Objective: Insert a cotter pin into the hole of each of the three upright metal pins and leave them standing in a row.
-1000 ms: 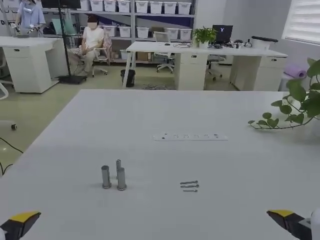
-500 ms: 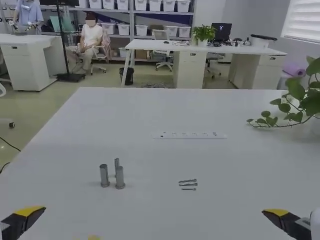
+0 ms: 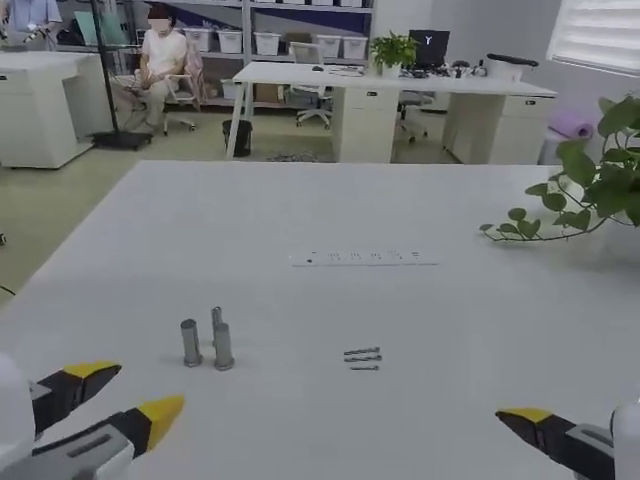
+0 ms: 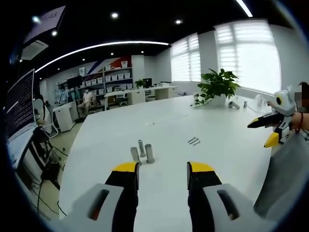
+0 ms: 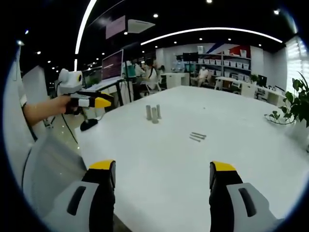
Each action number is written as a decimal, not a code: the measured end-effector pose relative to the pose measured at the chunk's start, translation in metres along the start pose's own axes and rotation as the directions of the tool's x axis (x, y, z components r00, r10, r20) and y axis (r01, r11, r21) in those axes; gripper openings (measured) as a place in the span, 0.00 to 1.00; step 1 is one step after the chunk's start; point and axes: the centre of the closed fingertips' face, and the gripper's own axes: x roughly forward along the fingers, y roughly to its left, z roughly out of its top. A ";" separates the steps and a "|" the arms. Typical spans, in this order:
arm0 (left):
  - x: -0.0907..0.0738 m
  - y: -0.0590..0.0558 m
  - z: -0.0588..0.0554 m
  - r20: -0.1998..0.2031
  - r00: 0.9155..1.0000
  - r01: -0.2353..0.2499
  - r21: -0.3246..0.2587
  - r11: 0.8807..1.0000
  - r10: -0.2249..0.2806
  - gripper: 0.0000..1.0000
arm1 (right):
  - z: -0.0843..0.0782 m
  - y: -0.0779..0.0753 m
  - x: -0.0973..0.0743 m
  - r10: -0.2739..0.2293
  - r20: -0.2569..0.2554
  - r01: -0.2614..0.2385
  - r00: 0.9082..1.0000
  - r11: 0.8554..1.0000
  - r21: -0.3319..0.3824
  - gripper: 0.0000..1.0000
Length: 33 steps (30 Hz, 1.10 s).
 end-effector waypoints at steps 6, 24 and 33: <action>0.025 0.005 0.002 0.002 1.000 0.011 0.002 1.000 -0.011 0.34 | 0.001 0.000 0.003 0.014 -0.002 -0.014 1.000 1.000 0.005 0.78; 0.090 0.022 -0.015 -0.027 1.000 0.006 0.033 0.999 -0.005 0.25 | 0.010 -0.008 0.009 0.014 0.024 -0.015 1.000 0.999 0.033 0.74; 0.122 0.026 -0.027 -0.048 0.999 0.009 0.039 0.999 -0.007 0.25 | 0.011 -0.009 0.015 0.023 0.018 -0.024 1.000 0.999 0.033 0.73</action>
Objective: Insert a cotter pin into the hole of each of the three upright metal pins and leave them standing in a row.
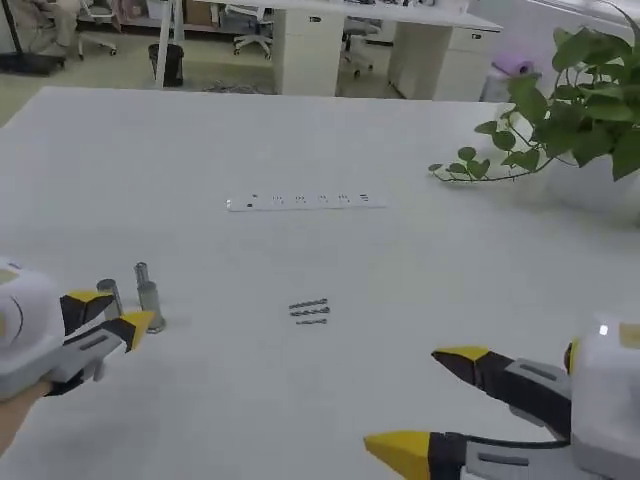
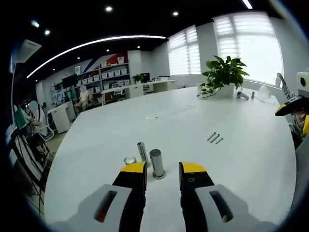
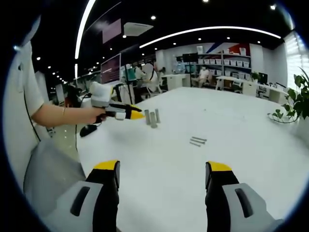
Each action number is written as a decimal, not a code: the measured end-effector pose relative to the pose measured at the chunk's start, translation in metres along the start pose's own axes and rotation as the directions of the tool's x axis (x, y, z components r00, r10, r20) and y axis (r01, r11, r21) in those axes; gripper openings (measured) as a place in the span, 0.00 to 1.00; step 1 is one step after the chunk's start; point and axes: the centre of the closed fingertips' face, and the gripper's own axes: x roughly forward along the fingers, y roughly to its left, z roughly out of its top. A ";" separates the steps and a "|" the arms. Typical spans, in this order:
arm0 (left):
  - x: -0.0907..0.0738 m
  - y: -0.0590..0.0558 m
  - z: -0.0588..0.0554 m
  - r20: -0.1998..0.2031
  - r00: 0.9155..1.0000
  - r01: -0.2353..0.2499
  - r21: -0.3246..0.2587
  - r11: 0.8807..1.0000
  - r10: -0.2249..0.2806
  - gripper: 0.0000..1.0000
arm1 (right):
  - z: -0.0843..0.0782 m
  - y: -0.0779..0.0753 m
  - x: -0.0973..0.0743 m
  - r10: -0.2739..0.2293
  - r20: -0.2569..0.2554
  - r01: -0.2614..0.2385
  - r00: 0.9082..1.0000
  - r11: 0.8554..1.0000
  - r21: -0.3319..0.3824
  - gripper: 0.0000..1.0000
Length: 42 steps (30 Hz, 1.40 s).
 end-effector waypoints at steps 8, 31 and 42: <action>0.024 0.006 -0.013 -0.028 0.999 -0.027 0.012 1.000 0.028 0.24 | 0.000 -0.002 0.005 0.010 -0.002 -0.010 1.000 1.000 0.006 0.72; 0.054 0.012 -0.021 -0.045 0.998 -0.053 0.013 0.999 0.053 0.12 | -0.006 -0.009 0.018 0.021 -0.030 -0.021 0.999 1.000 0.010 0.72; 0.055 0.009 -0.019 -0.040 0.999 -0.036 -0.021 0.999 0.035 0.11 | -0.007 -0.010 0.018 0.021 -0.036 -0.021 0.999 1.000 0.008 0.72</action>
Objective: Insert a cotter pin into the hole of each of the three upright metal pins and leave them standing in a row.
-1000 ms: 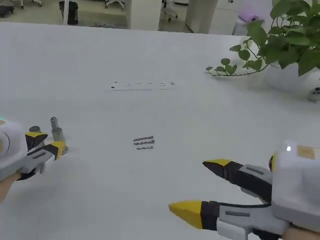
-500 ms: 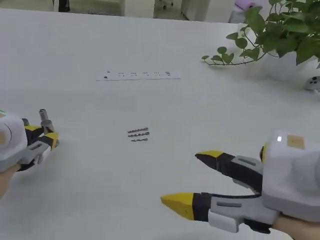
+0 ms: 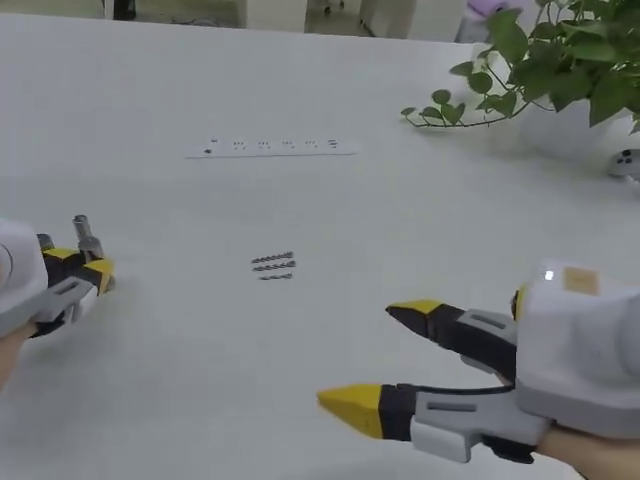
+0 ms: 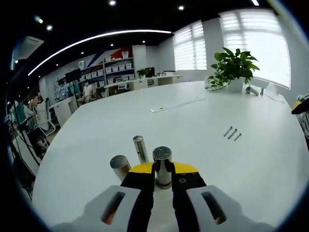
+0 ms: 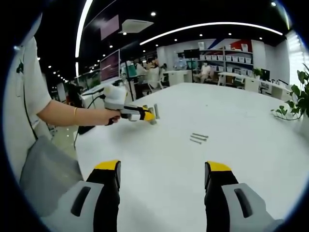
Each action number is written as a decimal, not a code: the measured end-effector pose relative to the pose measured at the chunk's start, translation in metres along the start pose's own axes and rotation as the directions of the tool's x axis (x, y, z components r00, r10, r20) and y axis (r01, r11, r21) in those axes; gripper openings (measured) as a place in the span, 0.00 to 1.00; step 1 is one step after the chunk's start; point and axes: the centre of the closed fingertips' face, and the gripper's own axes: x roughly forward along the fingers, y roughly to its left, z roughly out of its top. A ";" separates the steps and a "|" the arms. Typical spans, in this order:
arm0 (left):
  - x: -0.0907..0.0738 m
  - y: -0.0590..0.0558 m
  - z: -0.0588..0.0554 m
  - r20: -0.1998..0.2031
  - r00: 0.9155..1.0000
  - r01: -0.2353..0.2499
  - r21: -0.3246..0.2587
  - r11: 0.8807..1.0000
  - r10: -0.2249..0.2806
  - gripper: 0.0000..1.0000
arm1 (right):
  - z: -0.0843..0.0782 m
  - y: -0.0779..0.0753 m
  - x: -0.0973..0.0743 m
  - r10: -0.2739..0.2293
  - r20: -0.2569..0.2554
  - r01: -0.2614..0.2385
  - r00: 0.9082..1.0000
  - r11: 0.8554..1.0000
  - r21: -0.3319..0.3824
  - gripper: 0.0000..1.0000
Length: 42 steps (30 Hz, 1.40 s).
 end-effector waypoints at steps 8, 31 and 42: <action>-0.005 -0.013 -0.001 -0.014 1.000 0.025 0.002 1.000 -0.025 0.11 | -0.003 0.001 -0.001 0.003 -0.008 -0.003 1.000 1.000 0.000 0.72; -0.024 -0.091 -0.003 -0.019 0.992 0.123 -0.042 0.991 -0.124 0.10 | -0.007 0.010 -0.010 0.021 -0.011 -0.021 1.000 1.000 -0.008 0.72; -0.024 -0.122 -0.007 -0.029 0.987 0.155 -0.032 0.987 -0.156 0.11 | -0.010 0.011 -0.016 0.026 -0.016 -0.026 1.000 1.000 -0.015 0.72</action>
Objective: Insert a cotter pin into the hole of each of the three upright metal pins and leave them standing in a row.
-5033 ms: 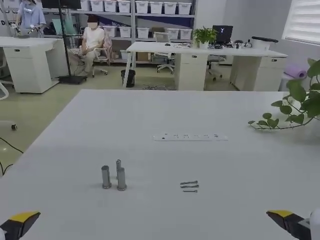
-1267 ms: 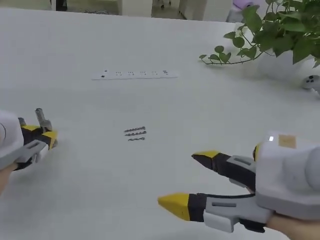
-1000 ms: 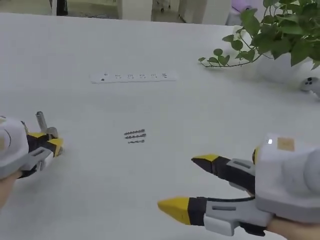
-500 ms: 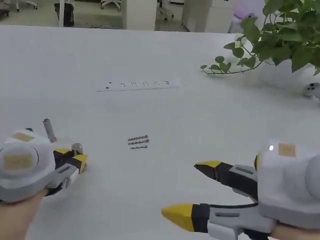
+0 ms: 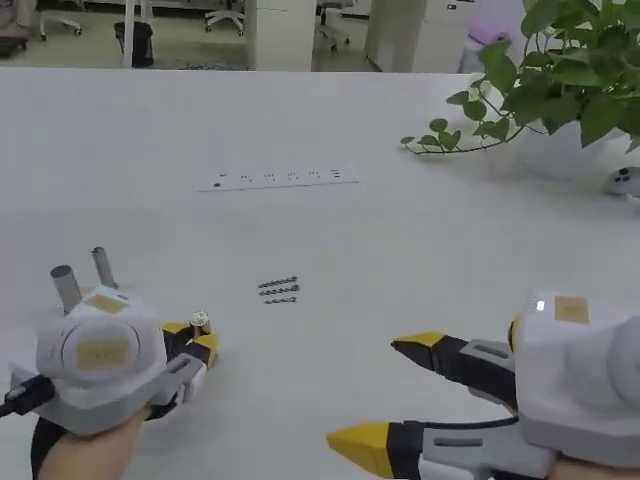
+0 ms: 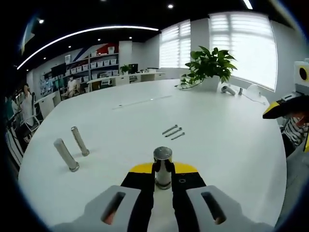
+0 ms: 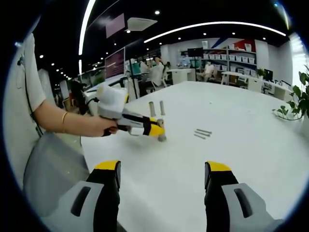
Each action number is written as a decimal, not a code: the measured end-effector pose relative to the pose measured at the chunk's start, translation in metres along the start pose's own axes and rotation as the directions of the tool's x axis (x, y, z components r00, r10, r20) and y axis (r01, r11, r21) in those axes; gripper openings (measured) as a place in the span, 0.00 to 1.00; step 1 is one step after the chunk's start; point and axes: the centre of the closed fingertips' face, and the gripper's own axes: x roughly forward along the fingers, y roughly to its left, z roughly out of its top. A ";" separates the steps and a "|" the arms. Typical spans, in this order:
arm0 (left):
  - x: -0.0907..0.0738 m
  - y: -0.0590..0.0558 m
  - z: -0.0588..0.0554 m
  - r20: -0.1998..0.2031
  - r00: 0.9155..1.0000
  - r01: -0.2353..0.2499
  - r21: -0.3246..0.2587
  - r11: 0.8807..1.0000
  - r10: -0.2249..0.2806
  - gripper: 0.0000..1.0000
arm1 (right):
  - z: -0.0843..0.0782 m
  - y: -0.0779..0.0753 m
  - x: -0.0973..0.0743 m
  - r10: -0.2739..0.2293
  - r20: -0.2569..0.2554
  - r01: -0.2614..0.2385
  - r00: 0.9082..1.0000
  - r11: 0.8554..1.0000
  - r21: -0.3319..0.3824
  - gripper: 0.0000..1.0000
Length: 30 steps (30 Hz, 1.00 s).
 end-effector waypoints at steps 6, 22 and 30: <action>-0.002 -0.007 -0.002 0.002 1.000 0.003 0.025 1.000 -0.003 0.11 | -0.003 -0.001 -0.002 -0.003 -0.005 0.003 1.000 1.000 0.002 0.72; -0.004 -0.010 -0.002 0.005 1.000 -0.011 0.080 0.997 0.011 0.12 | -0.006 0.000 -0.001 0.002 -0.006 -0.002 1.000 1.000 0.007 0.71; -0.006 -0.013 0.002 0.009 1.000 0.003 0.089 0.996 -0.004 0.23 | -0.004 -0.005 -0.003 -0.013 -0.001 0.013 1.000 1.000 0.006 0.69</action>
